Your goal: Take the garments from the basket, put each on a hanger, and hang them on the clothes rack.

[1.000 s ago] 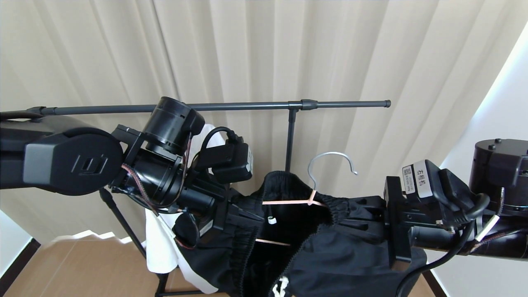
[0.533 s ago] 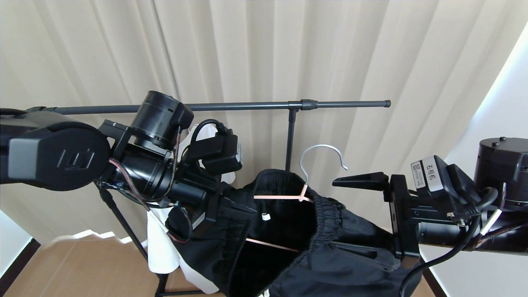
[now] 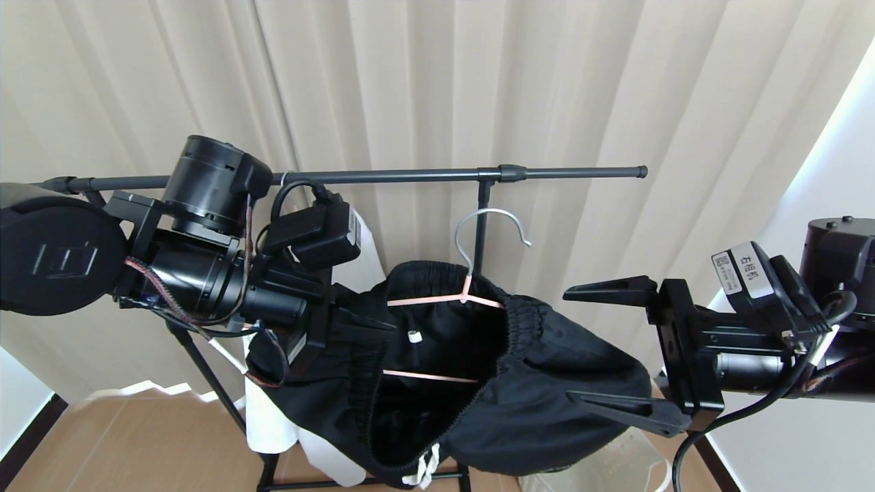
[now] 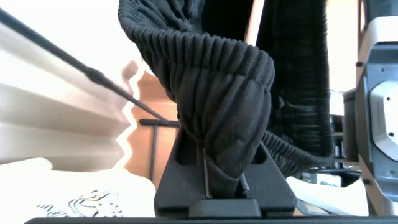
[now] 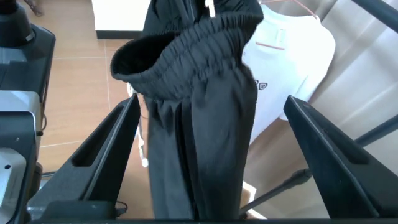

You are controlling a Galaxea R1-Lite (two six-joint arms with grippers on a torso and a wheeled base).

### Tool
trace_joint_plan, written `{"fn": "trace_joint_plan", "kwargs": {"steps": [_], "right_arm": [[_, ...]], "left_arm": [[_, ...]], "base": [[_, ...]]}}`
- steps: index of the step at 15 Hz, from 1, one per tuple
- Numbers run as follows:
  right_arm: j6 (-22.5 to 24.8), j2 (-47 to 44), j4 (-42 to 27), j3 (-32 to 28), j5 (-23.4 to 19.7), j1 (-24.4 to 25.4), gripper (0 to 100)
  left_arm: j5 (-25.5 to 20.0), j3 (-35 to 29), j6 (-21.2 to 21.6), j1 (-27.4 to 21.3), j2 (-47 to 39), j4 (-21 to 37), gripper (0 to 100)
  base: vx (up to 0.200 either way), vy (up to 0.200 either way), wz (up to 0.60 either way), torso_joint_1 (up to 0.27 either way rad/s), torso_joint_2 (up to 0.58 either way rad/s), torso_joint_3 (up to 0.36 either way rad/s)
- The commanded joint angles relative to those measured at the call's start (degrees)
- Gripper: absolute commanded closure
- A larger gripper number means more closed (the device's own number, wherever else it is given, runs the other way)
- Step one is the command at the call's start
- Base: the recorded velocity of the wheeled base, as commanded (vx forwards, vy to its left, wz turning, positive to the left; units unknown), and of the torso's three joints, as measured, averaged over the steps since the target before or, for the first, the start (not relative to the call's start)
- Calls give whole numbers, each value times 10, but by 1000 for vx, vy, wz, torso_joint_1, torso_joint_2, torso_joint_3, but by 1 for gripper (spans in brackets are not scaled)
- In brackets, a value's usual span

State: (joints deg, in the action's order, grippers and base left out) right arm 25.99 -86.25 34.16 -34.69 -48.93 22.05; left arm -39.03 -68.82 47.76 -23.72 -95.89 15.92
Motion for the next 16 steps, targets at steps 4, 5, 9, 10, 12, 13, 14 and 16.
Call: {"fn": "trace_joint_plan", "kwargs": {"steps": [4, 5, 9, 10, 12, 13, 14, 16], "right_arm": [[1, -43, 0, -23, -20, -53, 0], [1, -45, 1, -25, -28, -55, 0], [4, -73, 0, -30, -110, -93, 0], [12, -82, 0, -30, -116, -96, 0], [56, -113, -1, -29, -108, -95, 0], [71, -128, 0, -32, -103, -94, 0], [72, -140, 0, -34, -100, -94, 0], [77, -163, 0, -37, -94, -94, 0]], "left_arm": [[1, 55, -42, 35, 48, -50, 100], [1, 60, -43, 41, 53, -53, 100], [4, 76, -109, 61, 111, -54, 100], [5, 83, -127, 69, 125, -54, 100], [11, 97, -133, 75, 143, -54, 100], [19, 100, -134, 75, 150, -54, 100], [26, 104, -134, 75, 153, -54, 100], [29, 108, -135, 76, 159, -54, 100]], "base": [[0, 0, 0, 0, 0, 0], [0, 0, 0, 0, 0, 0], [0, 0, 0, 0, 0, 0], [0, 0, 0, 0, 0, 0], [0, 0, 0, 0, 0, 0], [0, 0, 0, 0, 0, 0], [0, 0, 0, 0, 0, 0], [0, 0, 0, 0, 0, 0]]}}
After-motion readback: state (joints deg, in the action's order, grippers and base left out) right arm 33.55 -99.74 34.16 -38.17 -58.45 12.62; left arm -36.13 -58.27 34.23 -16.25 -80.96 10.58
